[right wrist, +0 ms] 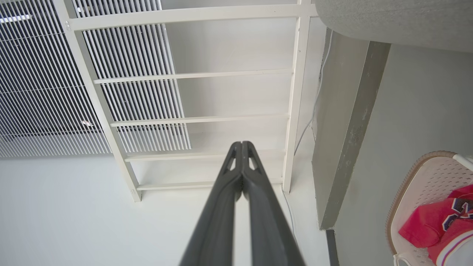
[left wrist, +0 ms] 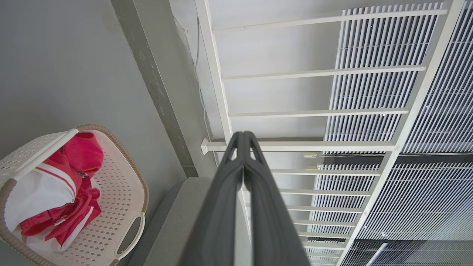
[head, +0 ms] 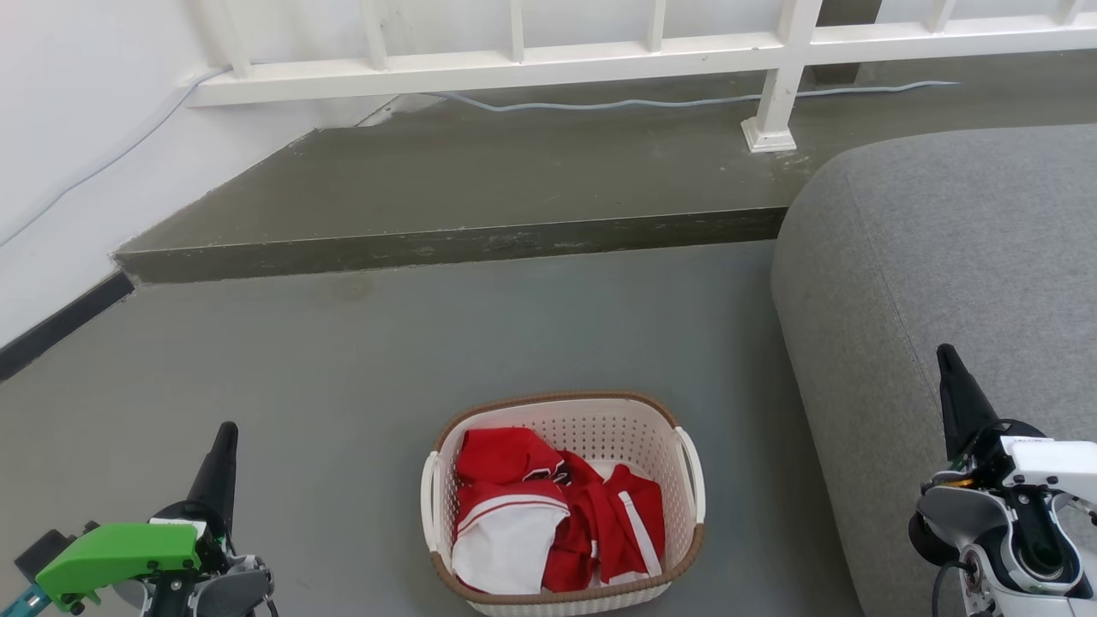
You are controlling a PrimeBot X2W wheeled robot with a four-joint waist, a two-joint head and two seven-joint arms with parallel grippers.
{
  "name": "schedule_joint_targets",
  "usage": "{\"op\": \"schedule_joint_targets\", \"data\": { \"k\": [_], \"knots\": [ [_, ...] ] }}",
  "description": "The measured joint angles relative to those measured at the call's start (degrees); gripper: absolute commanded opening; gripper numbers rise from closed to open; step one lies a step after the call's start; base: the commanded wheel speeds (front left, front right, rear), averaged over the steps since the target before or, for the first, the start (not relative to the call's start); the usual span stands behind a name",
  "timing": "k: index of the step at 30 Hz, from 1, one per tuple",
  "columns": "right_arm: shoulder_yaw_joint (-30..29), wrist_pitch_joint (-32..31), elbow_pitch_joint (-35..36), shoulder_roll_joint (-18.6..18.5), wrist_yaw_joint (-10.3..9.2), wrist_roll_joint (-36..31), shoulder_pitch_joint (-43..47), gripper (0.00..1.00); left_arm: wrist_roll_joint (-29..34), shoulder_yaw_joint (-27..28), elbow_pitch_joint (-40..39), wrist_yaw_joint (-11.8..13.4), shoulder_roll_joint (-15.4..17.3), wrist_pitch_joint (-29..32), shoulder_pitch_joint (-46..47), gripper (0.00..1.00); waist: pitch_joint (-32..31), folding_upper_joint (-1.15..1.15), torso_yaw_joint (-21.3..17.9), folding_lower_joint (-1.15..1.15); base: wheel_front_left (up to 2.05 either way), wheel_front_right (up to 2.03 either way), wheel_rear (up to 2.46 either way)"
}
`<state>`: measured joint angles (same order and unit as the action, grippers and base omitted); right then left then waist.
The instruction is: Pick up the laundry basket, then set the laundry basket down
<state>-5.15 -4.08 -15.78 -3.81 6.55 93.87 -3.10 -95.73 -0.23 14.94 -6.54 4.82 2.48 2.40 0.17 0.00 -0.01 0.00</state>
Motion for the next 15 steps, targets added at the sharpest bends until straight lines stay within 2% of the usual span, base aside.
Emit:
{"op": "schedule_joint_targets", "data": {
  "k": [15],
  "knots": [
    [-0.03,-0.01,-0.18,0.01,0.0,0.0,-0.02,0.0,0.0,0.08,0.41,-0.08,0.0,0.01,0.04,0.0,-0.01,0.0,0.0,0.0,0.0,0.0,0.0]
  ]
}}
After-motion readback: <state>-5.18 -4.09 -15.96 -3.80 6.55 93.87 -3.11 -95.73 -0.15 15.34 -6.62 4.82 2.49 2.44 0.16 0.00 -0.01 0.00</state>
